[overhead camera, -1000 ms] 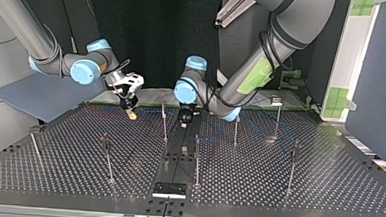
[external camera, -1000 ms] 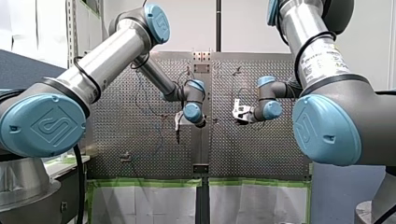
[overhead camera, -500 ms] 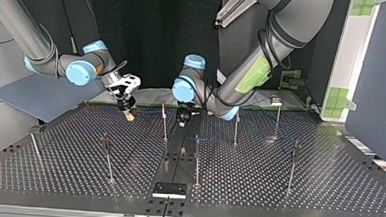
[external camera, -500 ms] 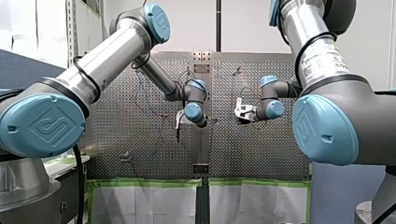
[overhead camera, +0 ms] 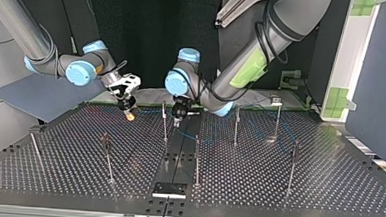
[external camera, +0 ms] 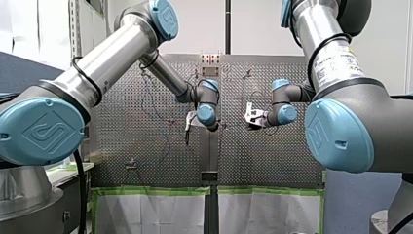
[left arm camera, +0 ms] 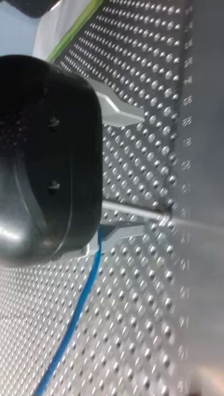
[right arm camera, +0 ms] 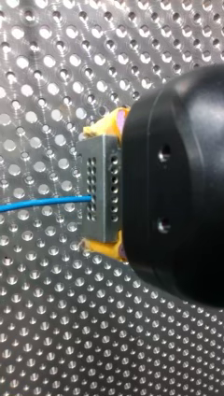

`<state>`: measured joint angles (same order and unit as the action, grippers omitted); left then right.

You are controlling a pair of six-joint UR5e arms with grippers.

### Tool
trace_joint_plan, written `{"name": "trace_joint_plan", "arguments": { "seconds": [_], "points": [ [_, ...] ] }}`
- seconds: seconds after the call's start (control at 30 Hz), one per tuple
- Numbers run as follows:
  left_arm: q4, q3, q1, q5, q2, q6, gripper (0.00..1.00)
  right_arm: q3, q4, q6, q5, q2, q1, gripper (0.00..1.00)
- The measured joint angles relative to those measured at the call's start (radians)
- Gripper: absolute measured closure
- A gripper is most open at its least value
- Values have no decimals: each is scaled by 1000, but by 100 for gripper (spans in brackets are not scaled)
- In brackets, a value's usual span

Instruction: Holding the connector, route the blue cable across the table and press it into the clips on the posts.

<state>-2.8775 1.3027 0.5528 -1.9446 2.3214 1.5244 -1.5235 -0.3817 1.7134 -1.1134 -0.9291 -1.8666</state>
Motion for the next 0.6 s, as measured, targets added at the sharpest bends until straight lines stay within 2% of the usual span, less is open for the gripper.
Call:
{"name": "trace_joint_plan", "arguments": {
  "seconds": [0.4,0.6],
  "points": [
    [-2,101,41,-31,-103,12,0,-1,5,-6,4,0,14,100],
    [-2,154,87,-66,-156,13,0,-3,11,-10,7,0,26,100]
  ]
}}
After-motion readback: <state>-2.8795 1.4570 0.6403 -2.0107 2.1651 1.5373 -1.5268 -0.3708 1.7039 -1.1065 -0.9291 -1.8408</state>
